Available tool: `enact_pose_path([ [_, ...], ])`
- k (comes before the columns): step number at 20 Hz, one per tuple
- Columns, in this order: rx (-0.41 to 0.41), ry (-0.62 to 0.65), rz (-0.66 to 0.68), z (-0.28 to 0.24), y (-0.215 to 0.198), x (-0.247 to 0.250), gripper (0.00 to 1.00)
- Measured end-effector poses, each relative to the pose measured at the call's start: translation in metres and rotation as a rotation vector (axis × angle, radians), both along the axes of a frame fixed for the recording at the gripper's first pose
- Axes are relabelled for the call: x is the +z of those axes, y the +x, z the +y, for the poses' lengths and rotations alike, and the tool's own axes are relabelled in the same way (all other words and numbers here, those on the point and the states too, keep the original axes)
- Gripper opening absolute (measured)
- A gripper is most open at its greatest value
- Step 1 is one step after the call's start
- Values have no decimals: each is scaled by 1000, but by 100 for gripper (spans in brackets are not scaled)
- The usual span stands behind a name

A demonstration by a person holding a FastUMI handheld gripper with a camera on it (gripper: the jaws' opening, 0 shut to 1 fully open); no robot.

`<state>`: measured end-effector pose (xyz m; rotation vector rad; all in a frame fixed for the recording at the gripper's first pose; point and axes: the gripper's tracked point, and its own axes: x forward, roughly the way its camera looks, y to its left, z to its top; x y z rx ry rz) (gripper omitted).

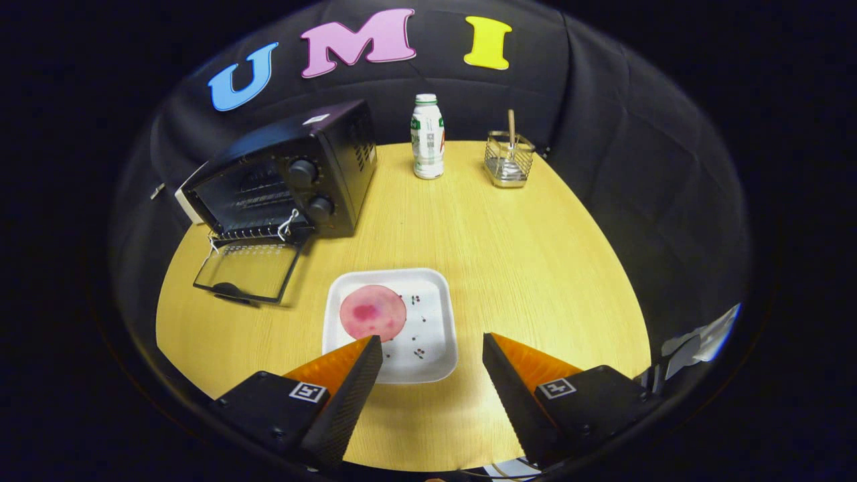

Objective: Open the toaster oven, put the food inside, and close the toaster oven door.

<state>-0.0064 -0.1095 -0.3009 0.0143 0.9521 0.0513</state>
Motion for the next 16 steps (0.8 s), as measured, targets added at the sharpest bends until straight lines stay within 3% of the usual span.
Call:
enact_pose_path([
  [11,112,6,176,2,19,-65,96],
  [14,82,13,228,-3,18,-73,70],
  [16,30,24,249,-8,21,-71,62],
])
